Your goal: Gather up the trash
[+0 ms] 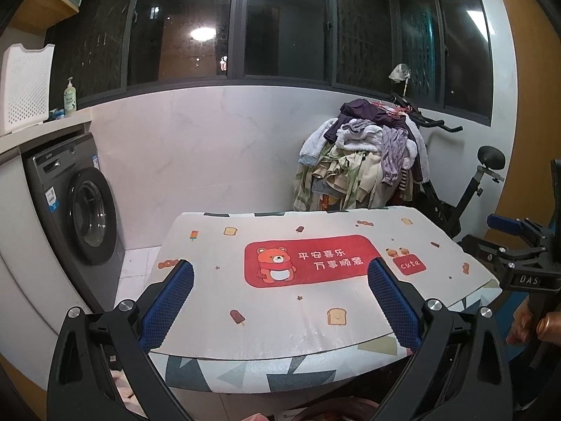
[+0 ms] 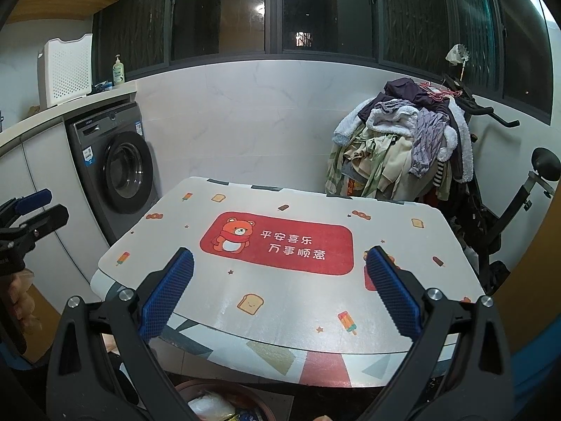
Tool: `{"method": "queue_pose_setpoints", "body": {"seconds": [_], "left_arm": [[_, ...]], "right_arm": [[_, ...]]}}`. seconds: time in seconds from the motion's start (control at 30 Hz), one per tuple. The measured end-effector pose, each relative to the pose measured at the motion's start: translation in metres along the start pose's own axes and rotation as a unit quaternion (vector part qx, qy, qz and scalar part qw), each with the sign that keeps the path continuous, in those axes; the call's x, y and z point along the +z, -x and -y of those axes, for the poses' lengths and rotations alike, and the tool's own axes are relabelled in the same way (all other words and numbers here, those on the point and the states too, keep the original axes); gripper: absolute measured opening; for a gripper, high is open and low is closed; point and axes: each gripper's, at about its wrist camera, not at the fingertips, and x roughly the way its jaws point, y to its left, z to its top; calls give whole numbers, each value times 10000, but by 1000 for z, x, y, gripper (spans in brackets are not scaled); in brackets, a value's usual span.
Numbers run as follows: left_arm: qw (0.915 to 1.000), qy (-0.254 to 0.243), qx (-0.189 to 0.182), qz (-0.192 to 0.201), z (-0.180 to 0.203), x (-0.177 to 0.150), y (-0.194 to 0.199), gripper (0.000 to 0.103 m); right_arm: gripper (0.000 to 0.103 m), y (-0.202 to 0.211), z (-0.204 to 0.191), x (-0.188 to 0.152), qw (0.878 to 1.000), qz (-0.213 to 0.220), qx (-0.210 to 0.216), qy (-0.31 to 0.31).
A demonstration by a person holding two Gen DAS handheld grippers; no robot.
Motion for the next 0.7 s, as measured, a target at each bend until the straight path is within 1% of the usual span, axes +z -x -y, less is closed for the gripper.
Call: {"method": "queue_pose_setpoints", "body": {"seconds": [0.3,0.7], "left_arm": [[9999,-129,35,-55,7,-2,-3,97],[9998,-173,62,-56,7,0,-4,97]], "right_arm": [[97,0,-1,0,10000,-2,-2,-3],[97,0,-1,0,10000,-4,-1,-6]]}}
